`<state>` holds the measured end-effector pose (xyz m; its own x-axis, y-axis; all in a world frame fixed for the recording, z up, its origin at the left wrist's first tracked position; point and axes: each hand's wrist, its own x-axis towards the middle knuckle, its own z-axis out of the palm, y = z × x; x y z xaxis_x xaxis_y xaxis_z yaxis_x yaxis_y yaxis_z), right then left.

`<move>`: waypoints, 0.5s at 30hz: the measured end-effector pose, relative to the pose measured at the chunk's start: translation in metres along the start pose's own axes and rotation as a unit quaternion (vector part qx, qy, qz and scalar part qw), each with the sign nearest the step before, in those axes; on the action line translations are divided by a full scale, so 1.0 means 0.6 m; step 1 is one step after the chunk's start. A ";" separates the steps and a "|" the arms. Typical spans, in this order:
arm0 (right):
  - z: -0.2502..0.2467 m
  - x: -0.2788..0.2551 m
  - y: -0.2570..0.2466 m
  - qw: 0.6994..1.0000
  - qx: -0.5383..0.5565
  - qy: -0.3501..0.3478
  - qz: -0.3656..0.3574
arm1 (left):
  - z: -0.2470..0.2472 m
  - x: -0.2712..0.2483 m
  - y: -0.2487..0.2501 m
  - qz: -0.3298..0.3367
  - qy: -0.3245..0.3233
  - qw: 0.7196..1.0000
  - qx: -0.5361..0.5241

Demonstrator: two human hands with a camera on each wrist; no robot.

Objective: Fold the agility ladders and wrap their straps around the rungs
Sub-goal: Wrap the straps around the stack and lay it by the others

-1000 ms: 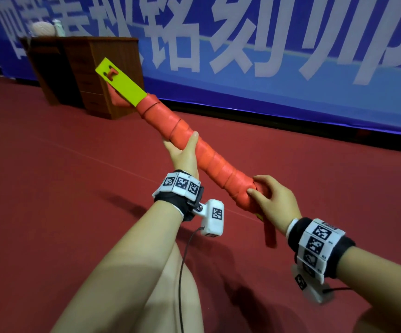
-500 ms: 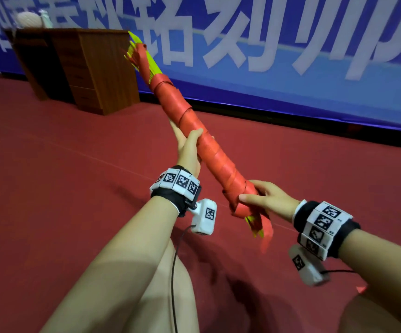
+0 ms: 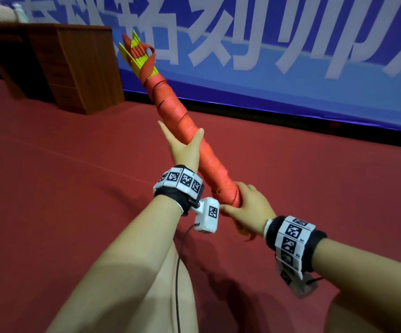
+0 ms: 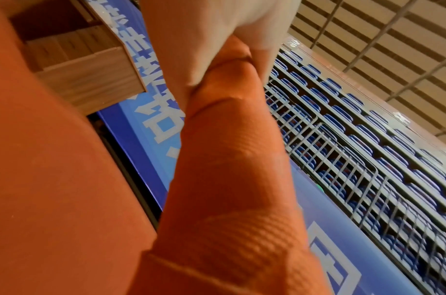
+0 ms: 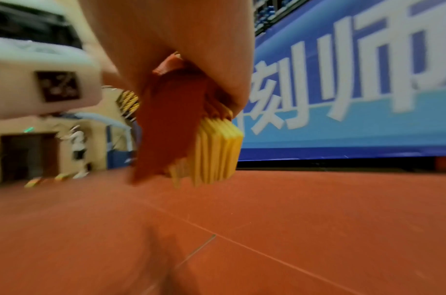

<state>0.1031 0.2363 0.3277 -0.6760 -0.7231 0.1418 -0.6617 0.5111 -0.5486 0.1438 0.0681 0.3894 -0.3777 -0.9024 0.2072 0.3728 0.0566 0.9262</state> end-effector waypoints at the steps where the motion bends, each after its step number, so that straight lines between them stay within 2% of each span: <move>1: -0.009 0.003 0.002 1.000 0.001 0.005 -0.003 | 0.002 0.000 0.001 -0.023 -0.010 1.000 -0.012; 3: -0.030 0.012 0.010 0.998 0.053 -0.014 -0.005 | 0.003 0.004 0.003 -0.069 -0.034 0.995 -0.060; 6: -0.067 0.021 0.018 0.982 0.175 -0.064 -0.005 | 0.003 0.013 0.009 -0.125 -0.079 0.974 -0.171; 9: -0.089 0.019 0.018 0.970 0.229 -0.086 -0.009 | 0.004 0.013 0.007 -0.087 -0.110 0.980 -0.140; 12: -0.083 0.020 0.023 0.976 0.212 -0.041 0.026 | 0.005 0.000 0.007 -0.011 -0.095 0.994 -0.057; 15: -0.071 0.016 0.012 0.966 0.246 -0.003 0.083 | 0.012 -0.011 0.010 0.049 -0.068 0.996 -0.001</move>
<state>0.0780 0.2526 0.3601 -0.7568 -0.6535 0.0150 -0.3097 0.3382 -0.8887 0.1427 0.0773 0.3960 -0.4508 -0.8264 0.3372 0.4149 0.1405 0.8990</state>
